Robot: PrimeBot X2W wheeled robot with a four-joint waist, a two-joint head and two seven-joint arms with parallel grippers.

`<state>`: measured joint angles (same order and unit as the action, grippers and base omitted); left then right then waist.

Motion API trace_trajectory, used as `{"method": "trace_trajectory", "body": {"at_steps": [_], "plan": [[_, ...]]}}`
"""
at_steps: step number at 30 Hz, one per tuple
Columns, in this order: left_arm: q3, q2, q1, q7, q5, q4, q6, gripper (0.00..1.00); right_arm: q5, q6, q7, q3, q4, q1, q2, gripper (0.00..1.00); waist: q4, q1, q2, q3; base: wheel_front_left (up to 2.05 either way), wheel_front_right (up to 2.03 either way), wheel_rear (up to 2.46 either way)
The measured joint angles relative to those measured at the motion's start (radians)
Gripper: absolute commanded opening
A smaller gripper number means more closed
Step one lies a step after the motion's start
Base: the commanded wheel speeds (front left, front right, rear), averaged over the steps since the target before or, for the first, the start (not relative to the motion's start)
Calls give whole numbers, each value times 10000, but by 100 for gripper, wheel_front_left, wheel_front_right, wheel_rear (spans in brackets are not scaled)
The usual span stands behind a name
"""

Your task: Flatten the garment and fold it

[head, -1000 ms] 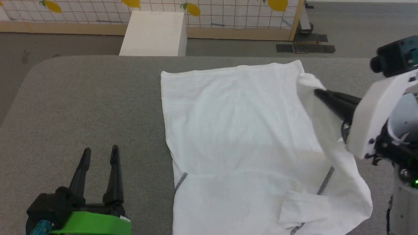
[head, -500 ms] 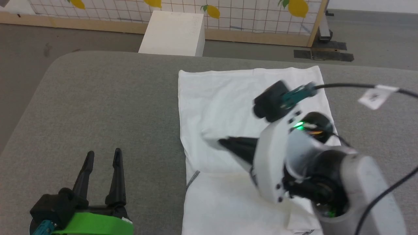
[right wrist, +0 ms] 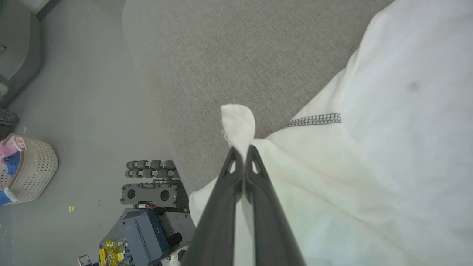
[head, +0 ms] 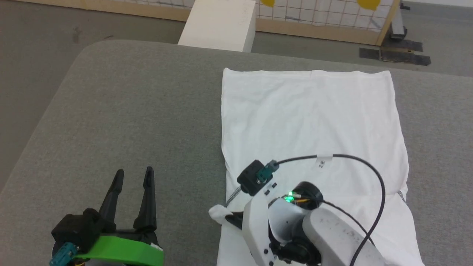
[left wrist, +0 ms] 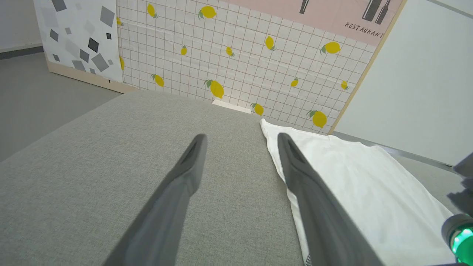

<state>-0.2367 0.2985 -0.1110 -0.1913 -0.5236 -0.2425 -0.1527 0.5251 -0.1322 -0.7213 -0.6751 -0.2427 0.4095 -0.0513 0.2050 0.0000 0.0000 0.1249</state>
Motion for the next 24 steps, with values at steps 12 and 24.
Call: {"method": "trace_trajectory", "body": {"at_steps": [12, 24], "plan": [[-75, -61, 60, -84, -48, 291, 56, 100, 1170, 0, 1850, -6, -769, 786, 21, 100, 15, 0, 0, -100, 0, 0, 0], [-82, 75, 28, -38, -27, -15, -61, 100, -2240, 2, 3218, 5014, 2412, 403, -1047, 100, -682, 0, 0, -369, 0, 0, 0]]}}
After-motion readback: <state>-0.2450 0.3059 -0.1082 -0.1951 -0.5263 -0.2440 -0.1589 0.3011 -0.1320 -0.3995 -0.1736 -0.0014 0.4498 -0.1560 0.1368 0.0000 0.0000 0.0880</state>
